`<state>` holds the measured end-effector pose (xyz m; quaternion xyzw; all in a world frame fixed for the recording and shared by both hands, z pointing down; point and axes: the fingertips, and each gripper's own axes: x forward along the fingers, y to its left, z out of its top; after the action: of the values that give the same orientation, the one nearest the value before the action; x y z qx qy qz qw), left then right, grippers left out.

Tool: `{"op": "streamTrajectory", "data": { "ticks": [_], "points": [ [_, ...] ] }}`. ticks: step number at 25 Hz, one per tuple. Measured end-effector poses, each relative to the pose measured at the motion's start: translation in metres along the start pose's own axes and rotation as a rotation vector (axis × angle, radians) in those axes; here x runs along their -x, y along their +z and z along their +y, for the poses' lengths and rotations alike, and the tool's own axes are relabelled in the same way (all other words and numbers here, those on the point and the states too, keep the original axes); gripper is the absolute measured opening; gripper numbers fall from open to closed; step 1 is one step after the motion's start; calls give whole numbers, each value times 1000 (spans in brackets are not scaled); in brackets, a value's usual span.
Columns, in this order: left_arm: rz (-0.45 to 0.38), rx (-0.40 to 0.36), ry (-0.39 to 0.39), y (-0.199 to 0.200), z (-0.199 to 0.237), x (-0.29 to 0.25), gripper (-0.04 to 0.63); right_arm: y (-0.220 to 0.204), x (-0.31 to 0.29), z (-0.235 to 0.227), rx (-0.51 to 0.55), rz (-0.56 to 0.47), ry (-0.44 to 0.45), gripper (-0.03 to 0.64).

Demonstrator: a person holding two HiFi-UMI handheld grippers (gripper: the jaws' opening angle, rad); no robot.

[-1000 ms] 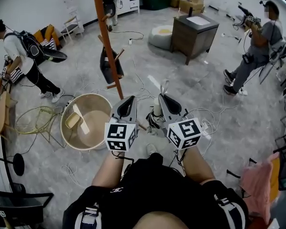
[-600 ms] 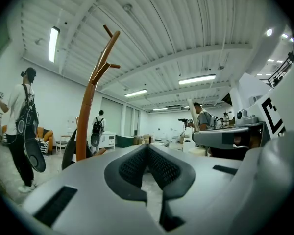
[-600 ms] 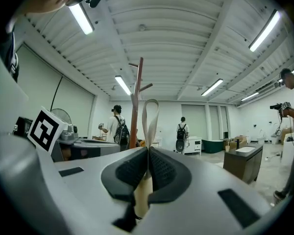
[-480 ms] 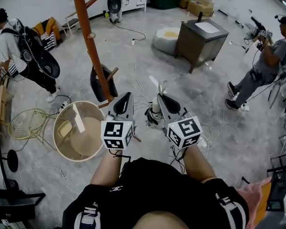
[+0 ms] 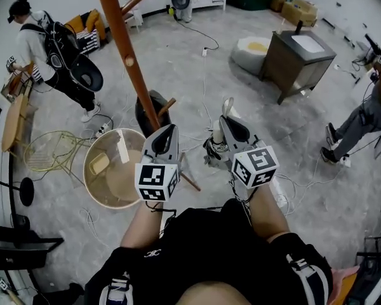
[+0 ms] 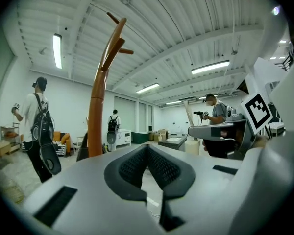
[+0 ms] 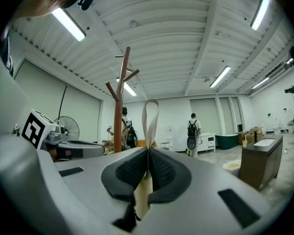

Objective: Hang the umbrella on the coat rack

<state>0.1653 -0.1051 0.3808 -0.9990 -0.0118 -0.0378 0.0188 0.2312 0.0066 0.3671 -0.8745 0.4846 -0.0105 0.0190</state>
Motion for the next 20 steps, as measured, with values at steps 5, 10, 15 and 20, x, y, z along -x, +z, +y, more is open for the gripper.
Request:
{"op": "streamTrajectory", "data": {
  "ticks": [5, 10, 15, 20],
  "points": [
    [21, 4, 141, 0, 34, -13, 18, -2, -51, -19, -36, 18, 102, 20],
    [37, 6, 250, 9, 42, -59, 18, -5, -95, -65, -67, 38, 219, 20],
    [40, 34, 427, 10, 65, -90, 18, -12, -144, -86, -63, 55, 424, 20],
    [49, 53, 571, 12, 86, -106, 18, -19, -183, -85, -23, 88, 615, 20]
  ]
}}
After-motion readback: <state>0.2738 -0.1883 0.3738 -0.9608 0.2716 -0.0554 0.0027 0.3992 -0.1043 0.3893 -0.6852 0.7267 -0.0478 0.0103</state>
